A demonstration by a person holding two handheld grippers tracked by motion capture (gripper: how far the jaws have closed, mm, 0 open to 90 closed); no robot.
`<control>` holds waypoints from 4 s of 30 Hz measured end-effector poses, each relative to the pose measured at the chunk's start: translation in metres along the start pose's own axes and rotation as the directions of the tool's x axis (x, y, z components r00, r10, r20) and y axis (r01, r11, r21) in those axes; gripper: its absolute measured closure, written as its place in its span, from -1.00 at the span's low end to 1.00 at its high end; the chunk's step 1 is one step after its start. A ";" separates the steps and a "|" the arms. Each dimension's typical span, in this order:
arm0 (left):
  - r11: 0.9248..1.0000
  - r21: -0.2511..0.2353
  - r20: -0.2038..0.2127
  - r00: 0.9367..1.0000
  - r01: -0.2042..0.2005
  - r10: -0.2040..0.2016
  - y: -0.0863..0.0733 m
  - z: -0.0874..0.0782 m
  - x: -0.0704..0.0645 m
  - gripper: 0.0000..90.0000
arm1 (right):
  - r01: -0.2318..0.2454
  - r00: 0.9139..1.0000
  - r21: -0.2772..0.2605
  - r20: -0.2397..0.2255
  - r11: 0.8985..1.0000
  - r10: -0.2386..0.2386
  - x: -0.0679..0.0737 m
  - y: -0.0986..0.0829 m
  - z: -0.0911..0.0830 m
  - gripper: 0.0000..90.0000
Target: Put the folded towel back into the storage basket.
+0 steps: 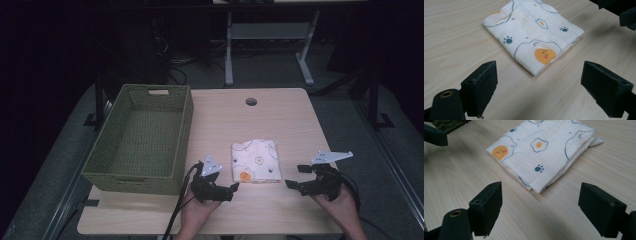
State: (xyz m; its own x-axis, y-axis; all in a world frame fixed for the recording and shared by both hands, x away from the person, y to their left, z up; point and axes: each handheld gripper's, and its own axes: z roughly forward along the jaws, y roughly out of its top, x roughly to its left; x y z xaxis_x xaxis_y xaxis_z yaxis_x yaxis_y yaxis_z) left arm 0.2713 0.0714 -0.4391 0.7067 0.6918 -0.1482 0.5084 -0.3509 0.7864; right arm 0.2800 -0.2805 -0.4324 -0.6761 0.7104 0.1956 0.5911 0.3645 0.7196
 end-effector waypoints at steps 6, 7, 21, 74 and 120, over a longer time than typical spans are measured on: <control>1.000 0.017 -0.006 1.000 0.016 -0.016 0.004 0.007 0.003 -0.69 | -0.003 1.000 0.018 -0.013 1.000 0.003 -0.003 0.009 0.004 -0.57; 1.000 0.019 -0.006 1.000 0.019 -0.019 0.005 0.008 0.003 -0.69 | -0.004 1.000 0.018 -0.015 1.000 0.005 -0.003 0.010 0.004 -0.57; 0.999 0.047 -0.001 1.000 0.026 -0.026 0.025 0.027 0.001 -0.66 | -0.005 0.999 0.026 -0.031 1.000 0.006 -0.011 0.032 0.011 -0.55; 0.966 0.236 -0.059 0.994 0.104 -0.093 0.048 0.090 0.025 -0.23 | -0.101 0.995 0.169 0.016 0.980 0.100 -0.054 0.073 0.091 -0.12; 0.957 0.218 0.066 0.975 0.192 -0.210 0.056 0.090 0.050 0.84 | -0.326 0.934 0.115 -0.112 0.938 0.338 -0.062 0.058 0.092 0.83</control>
State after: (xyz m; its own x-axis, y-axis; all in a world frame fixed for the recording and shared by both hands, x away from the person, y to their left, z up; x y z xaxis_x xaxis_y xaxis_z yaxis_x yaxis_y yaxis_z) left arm 0.3797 0.0293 -0.4561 0.6150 0.7067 -0.3498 0.7293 -0.3411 0.5931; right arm 0.3966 -0.2483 -0.4641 -0.4812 0.7197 0.5005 0.8256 0.1801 0.5348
